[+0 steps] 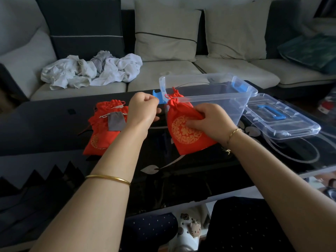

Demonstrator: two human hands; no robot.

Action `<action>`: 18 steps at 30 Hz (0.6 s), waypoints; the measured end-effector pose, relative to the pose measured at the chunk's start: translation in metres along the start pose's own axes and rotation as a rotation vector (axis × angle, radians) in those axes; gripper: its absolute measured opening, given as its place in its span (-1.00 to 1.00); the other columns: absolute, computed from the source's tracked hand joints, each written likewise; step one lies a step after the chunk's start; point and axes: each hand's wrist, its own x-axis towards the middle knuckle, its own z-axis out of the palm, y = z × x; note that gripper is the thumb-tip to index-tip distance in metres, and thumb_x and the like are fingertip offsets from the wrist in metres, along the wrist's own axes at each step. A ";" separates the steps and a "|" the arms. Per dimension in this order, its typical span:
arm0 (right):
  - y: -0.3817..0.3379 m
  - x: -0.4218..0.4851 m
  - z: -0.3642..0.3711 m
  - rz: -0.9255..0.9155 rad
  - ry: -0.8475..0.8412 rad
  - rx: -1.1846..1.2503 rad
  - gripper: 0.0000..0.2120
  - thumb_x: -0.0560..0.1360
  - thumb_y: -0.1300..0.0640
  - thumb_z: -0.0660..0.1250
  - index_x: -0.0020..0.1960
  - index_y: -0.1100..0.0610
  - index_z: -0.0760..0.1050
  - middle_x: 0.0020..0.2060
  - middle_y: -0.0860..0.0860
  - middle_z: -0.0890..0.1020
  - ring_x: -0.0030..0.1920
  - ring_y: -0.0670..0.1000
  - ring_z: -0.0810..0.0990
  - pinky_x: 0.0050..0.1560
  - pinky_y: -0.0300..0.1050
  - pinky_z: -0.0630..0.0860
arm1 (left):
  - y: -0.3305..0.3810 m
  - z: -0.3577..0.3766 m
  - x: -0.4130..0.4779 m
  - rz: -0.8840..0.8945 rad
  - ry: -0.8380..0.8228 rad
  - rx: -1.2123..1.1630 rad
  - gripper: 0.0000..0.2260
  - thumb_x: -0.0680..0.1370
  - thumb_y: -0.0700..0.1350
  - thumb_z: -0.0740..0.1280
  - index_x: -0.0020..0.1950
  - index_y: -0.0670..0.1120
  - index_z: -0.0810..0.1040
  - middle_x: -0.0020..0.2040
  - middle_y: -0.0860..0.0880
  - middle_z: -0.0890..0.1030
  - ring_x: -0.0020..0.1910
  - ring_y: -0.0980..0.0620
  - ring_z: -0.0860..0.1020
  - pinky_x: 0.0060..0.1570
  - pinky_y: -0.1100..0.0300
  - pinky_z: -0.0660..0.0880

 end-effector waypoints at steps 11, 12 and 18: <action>-0.015 0.100 -0.036 0.203 0.212 0.399 -0.81 0.45 0.26 0.36 0.04 0.28 0.59 -0.20 0.12 0.61 -0.23 0.01 0.55 0.08 0.04 0.57 | -0.006 0.009 0.025 -0.099 0.120 -0.021 -0.82 0.59 -0.22 0.15 -0.17 -0.07 0.46 -0.19 0.05 0.47 -0.11 0.06 0.49 -0.28 0.27 0.47; -0.012 0.114 -0.035 0.226 0.207 0.349 -0.77 0.45 0.24 0.36 0.07 0.29 0.58 -0.12 0.16 0.63 -0.20 0.01 0.54 0.09 0.01 0.55 | -0.008 0.010 0.027 -0.103 0.121 -0.029 -0.86 0.59 -0.22 0.16 -0.10 -0.09 0.48 -0.17 0.05 0.46 -0.12 0.08 0.48 -0.29 0.27 0.46; -0.007 0.156 -0.022 0.366 -0.023 -0.004 -0.82 0.50 0.16 0.33 0.00 0.27 0.50 0.13 0.14 0.56 -0.02 -0.05 0.55 -0.22 -0.23 0.43 | -0.015 0.014 0.038 -0.112 0.145 -0.038 -0.88 0.59 -0.23 0.17 0.02 -0.13 0.50 -0.06 0.00 0.48 -0.09 0.09 0.46 -0.25 0.27 0.46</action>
